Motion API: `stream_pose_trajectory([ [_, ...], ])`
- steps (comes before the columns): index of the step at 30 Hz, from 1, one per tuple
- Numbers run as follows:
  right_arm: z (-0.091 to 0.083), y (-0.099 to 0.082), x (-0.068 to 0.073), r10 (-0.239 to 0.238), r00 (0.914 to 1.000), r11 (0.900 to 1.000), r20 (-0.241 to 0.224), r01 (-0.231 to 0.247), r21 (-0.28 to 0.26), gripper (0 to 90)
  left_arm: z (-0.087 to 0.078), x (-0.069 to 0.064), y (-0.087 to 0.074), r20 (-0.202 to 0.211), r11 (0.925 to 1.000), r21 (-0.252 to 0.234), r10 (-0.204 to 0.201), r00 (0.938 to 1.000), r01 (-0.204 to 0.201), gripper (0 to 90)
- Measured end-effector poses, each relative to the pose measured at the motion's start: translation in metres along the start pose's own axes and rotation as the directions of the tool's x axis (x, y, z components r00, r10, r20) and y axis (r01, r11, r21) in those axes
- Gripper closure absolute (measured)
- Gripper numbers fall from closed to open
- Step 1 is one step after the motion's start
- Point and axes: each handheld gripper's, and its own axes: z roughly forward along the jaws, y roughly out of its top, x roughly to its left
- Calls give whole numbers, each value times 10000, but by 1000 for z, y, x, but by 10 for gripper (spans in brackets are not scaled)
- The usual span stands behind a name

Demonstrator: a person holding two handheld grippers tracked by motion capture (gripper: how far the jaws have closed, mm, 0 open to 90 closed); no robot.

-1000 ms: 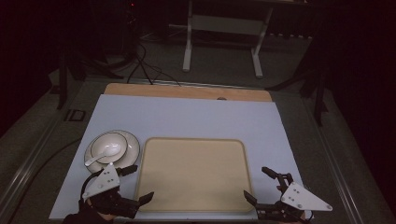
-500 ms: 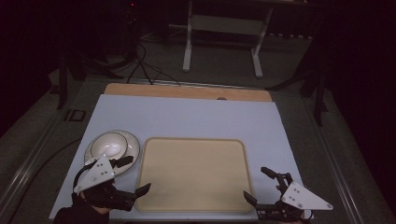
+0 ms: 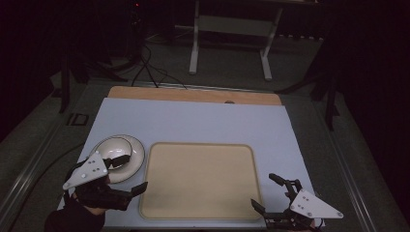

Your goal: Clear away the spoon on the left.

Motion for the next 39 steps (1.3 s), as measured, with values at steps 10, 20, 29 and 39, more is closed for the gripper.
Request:
stream_pose_trajectory([
  [10, 0, 0, 1, -101, 9999, 9999, -72, 101, -13, 113, -17, 23, 3, -1305, 9986, 78, -501, 9902, 515, 60],
  [20, 1, 0, 1, -62, 9999, 10000, -86, 62, 20, 113, -35, 54, -10, -2104, 9864, 193, -1558, 9651, 1635, 95],
  [29, 2, 0, 1, -43, 9999, 9999, -109, 44, 91, 114, -42, 75, -29, -2789, 9577, 198, -2703, 9215, 2869, 95],
  [39, 1, 0, 1, -62, 10000, 10000, -71, 62, 72, 114, -49, 101, -66, -2709, 8938, 271, -4244, 8640, 4476, 102],
])
